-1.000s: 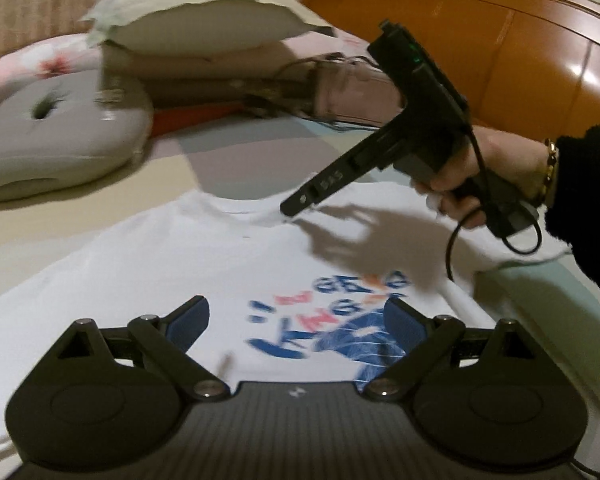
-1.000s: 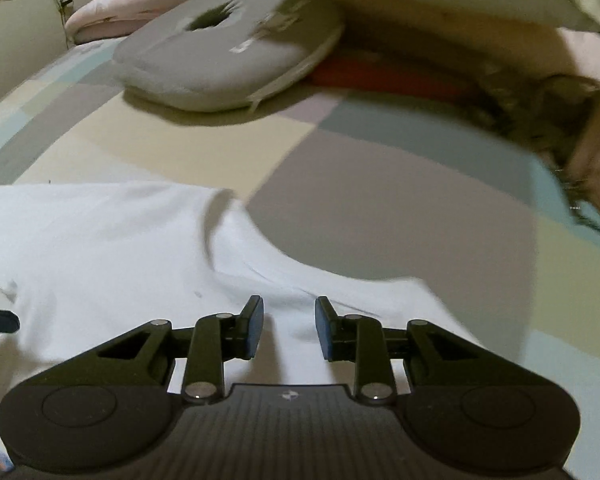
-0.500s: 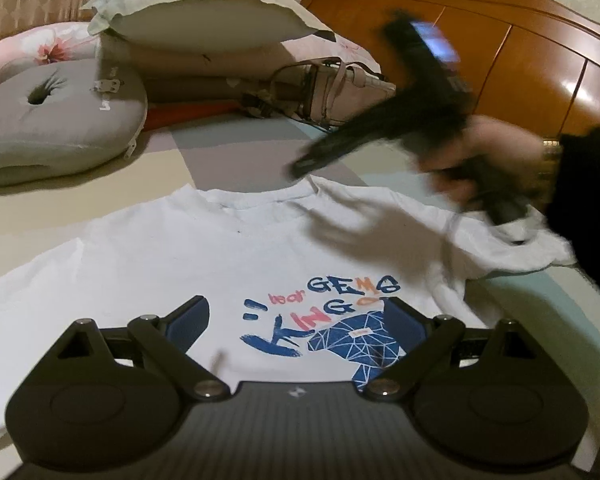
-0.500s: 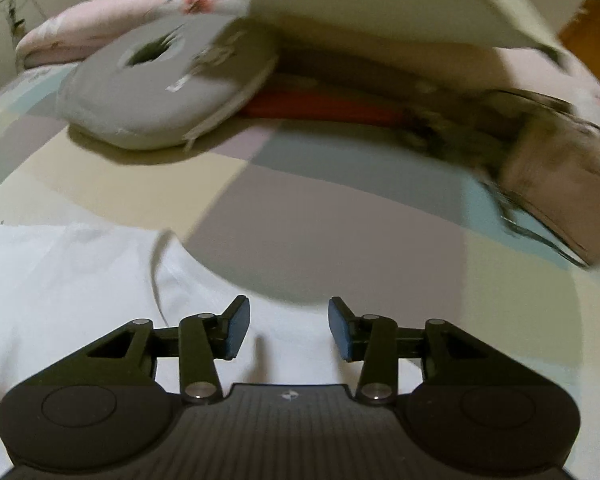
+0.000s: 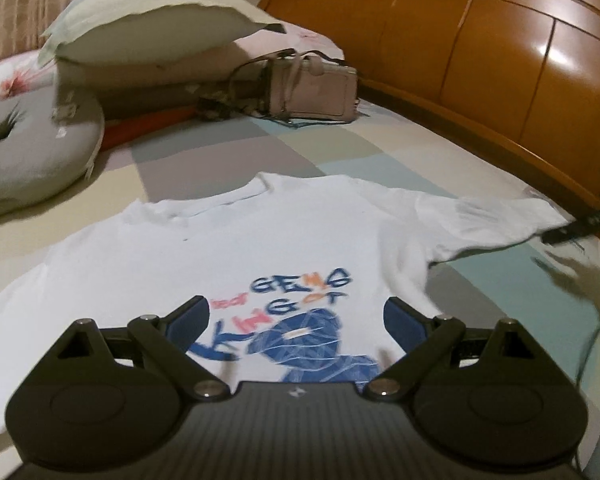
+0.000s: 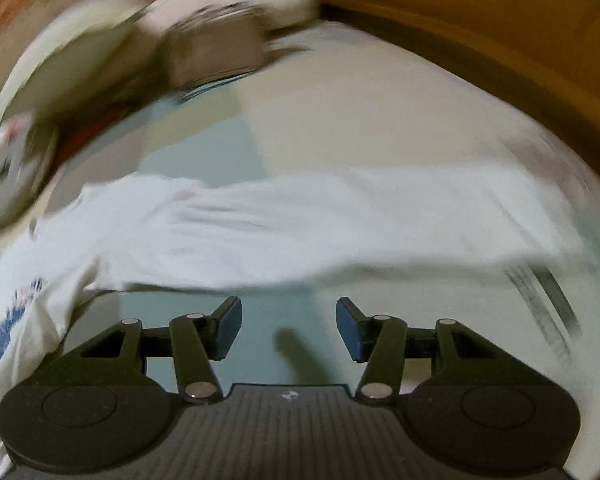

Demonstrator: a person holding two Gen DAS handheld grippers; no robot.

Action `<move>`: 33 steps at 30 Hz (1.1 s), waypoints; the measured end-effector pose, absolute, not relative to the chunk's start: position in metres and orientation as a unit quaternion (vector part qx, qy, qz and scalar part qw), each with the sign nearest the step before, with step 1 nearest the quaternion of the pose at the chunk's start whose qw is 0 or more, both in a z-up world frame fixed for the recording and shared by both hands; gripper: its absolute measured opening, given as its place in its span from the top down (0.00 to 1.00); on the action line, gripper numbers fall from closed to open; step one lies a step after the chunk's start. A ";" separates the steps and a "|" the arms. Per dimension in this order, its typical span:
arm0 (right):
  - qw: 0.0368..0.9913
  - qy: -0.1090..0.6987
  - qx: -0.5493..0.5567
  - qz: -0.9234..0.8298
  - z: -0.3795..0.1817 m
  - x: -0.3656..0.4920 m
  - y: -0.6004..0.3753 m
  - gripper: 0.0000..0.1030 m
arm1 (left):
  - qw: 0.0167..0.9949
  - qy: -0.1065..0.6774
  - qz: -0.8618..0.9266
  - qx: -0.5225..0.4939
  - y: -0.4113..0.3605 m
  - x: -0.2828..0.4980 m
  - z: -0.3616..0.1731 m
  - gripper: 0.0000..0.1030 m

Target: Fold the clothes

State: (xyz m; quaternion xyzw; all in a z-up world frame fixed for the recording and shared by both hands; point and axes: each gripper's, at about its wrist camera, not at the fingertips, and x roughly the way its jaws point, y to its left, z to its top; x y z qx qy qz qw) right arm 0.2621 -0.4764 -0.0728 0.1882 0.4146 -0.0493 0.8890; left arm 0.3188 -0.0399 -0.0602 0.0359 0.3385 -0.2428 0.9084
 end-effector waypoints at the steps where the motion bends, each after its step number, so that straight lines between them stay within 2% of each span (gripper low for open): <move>1: 0.888 0.406 0.207 -0.062 -0.078 0.250 -0.490 0.44 | 0.907 0.340 -0.246 0.039 -0.045 0.315 -0.058 0.09; 8: 0.867 0.321 0.371 -0.087 -0.117 0.220 -0.569 0.42 | 0.900 0.344 -0.262 0.056 -0.076 0.294 -0.048 0.09; 13: 0.854 0.257 0.441 -0.100 -0.132 0.230 -0.607 0.42 | 0.898 0.349 -0.260 0.058 -0.094 0.288 -0.043 0.09; 17: 0.853 0.228 0.457 -0.109 -0.139 0.242 -0.625 0.44 | 0.896 0.352 -0.264 0.065 -0.106 0.283 -0.039 0.09; 18: 0.855 0.229 0.451 -0.113 -0.139 0.244 -0.626 0.48 | 0.895 0.353 -0.266 0.067 -0.109 0.282 -0.038 0.09; 20: 0.862 0.250 0.421 -0.131 -0.135 0.248 -0.623 0.65 | 0.893 0.352 -0.272 0.071 -0.115 0.278 -0.037 0.09; 21: 0.866 0.263 0.401 -0.142 -0.132 0.248 -0.621 0.85 | 0.891 0.352 -0.276 0.074 -0.118 0.277 -0.036 0.09; 22: 0.869 0.276 0.381 -0.153 -0.130 0.246 -0.618 0.91 | 0.891 0.351 -0.279 0.075 -0.119 0.276 -0.036 0.09; 30: 0.881 0.321 0.300 -0.174 -0.110 0.211 -0.600 0.89 | 0.885 0.352 -0.295 0.078 -0.127 0.275 -0.038 0.09; 33: 0.869 0.361 0.288 -0.180 -0.103 0.207 -0.595 0.71 | 0.883 0.352 -0.299 0.079 -0.128 0.277 -0.039 0.09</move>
